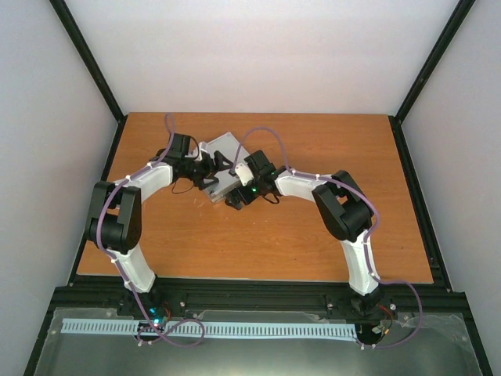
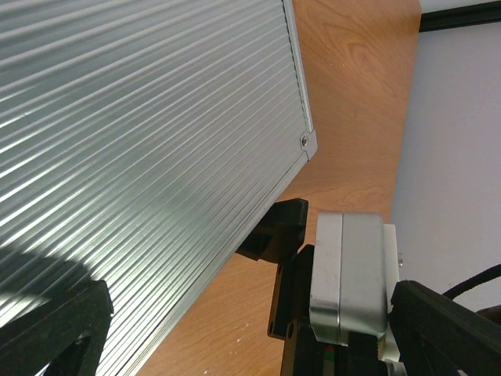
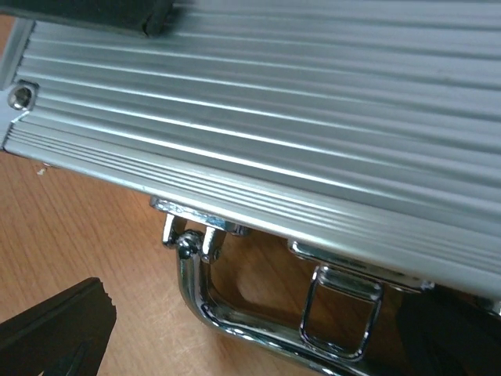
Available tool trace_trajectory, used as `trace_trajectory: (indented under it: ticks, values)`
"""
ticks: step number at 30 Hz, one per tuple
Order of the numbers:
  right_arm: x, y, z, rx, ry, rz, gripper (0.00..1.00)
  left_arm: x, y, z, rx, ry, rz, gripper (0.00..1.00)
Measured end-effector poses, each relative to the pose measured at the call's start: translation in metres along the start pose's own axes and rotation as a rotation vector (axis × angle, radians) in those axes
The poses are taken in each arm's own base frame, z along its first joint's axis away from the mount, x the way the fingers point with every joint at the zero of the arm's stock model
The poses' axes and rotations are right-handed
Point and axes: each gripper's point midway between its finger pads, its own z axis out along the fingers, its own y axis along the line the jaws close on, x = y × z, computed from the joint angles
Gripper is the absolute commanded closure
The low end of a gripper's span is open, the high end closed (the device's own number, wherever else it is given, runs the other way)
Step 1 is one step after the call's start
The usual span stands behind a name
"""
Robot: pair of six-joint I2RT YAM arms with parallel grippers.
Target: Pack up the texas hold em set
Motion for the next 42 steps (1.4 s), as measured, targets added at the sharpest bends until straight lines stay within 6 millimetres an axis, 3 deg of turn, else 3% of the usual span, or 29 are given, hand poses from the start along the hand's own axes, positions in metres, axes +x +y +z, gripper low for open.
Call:
trace_trajectory:
  ticks: [8,18,25,42]
  values:
    - [-0.005,0.008,0.003,-0.11,-0.044,-0.007,0.01,-0.004,-0.001,0.002,0.007,0.0,0.004,0.0]
    - [-0.012,0.031,-0.009,-0.582,-0.046,0.005,0.03,-0.013,-0.006,0.008,0.037,-0.019,0.029,0.0]
    - [-0.012,0.039,-0.018,-0.766,-0.054,0.033,0.03,-0.011,-0.006,0.012,0.052,-0.007,0.034,0.0]
    - [-0.007,0.046,-0.021,-0.835,0.008,0.14,0.03,-0.011,-0.005,0.013,0.064,-0.004,0.053,0.0]
